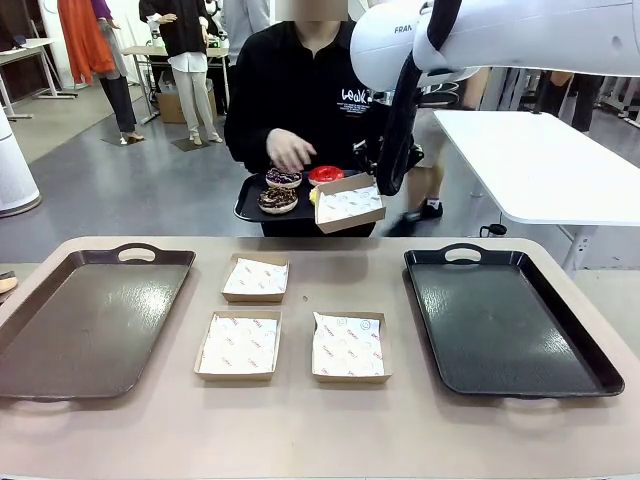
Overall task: Individually package the donuts and arrange them on the tray.
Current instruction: Pick up one Paper togo box, then place the picked Paper togo box on the Handle tray while simultaneously picking up another Paper togo box from the table with the other hand.
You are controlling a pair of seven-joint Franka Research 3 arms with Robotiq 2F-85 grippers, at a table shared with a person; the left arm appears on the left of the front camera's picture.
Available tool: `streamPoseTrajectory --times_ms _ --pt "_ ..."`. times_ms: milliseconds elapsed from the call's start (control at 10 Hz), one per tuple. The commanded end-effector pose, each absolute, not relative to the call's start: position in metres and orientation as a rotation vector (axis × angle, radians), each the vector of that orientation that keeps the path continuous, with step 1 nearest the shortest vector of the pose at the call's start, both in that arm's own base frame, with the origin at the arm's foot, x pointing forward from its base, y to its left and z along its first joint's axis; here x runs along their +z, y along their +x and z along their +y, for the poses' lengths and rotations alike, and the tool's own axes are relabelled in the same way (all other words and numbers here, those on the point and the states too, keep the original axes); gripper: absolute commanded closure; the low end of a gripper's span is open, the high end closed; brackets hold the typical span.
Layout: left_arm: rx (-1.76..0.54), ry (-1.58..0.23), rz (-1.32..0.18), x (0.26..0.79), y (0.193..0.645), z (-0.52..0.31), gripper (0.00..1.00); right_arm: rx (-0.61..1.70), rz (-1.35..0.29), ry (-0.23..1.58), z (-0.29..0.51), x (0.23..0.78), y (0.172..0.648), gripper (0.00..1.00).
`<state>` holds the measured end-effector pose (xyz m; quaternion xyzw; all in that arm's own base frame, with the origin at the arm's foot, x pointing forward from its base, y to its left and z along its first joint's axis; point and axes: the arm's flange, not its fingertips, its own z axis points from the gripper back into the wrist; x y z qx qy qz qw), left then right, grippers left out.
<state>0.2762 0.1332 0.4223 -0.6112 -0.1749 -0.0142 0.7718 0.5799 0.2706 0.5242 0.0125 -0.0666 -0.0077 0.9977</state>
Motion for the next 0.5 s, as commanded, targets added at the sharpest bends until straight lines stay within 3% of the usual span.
streamPoseTrajectory --times_ms 0,400 --pt "-0.041 -1.34 -0.404 0.4237 0.2767 0.1351 0.0 -0.006 -0.146 0.028 0.2734 0.5281 0.5726 1.0" --pt "-0.041 -1.34 -0.404 0.4237 0.2767 0.1351 0.0 -0.006 -0.146 0.028 0.2734 0.5281 0.5726 1.0"
